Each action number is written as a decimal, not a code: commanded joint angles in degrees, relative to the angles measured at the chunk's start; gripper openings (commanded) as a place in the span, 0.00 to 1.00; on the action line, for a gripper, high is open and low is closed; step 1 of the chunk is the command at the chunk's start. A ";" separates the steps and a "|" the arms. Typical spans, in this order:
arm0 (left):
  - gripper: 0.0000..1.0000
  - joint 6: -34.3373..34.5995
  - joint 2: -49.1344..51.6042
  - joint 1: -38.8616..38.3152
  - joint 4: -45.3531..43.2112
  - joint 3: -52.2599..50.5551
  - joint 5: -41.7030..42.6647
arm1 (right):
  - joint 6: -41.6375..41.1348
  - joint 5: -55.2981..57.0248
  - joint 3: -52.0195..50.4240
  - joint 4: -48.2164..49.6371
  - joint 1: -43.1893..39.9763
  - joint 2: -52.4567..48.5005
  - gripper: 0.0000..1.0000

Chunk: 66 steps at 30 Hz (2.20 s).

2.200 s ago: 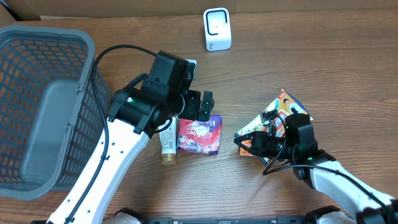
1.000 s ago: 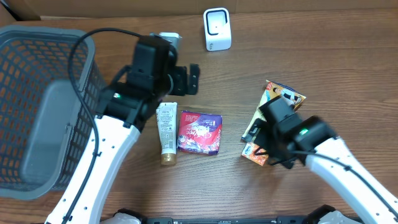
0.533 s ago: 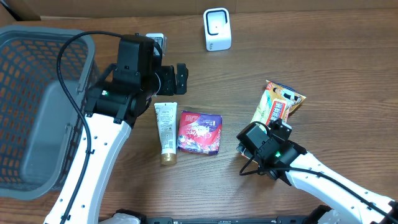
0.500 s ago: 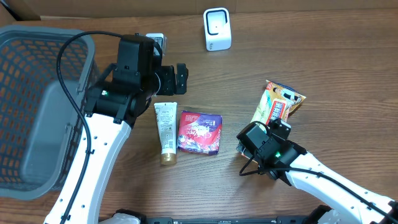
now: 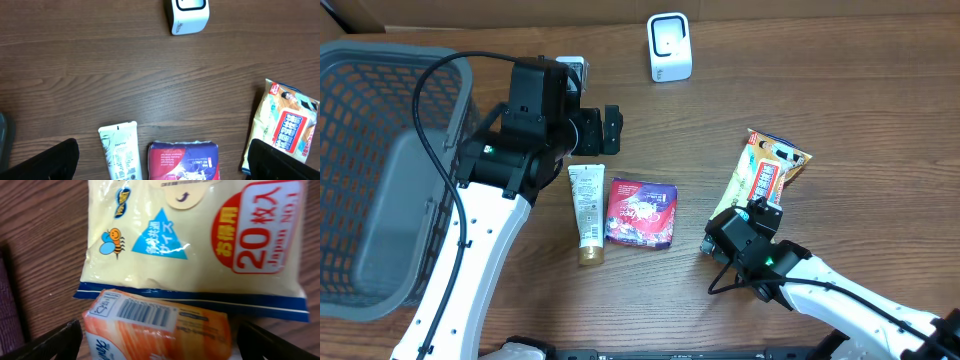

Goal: Scan the item barcode

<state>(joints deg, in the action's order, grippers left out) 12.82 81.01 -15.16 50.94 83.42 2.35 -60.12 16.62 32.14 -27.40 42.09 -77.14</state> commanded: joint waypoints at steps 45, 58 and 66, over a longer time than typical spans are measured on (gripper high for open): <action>1.00 -4.09 -0.22 0.20 3.34 1.29 0.04 | 5.11 -14.73 0.87 -3.43 0.28 -10.95 1.00; 1.00 -5.57 -0.22 0.20 3.93 1.29 0.07 | 0.94 -12.61 0.87 -5.01 0.31 -11.54 0.92; 1.00 -5.55 -0.20 0.20 3.96 1.29 0.24 | 4.68 -11.63 0.59 -4.68 0.31 -13.53 0.77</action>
<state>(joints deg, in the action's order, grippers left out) 8.54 81.01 -15.16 54.87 83.42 2.33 -56.01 13.04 37.17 -32.12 42.11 -85.56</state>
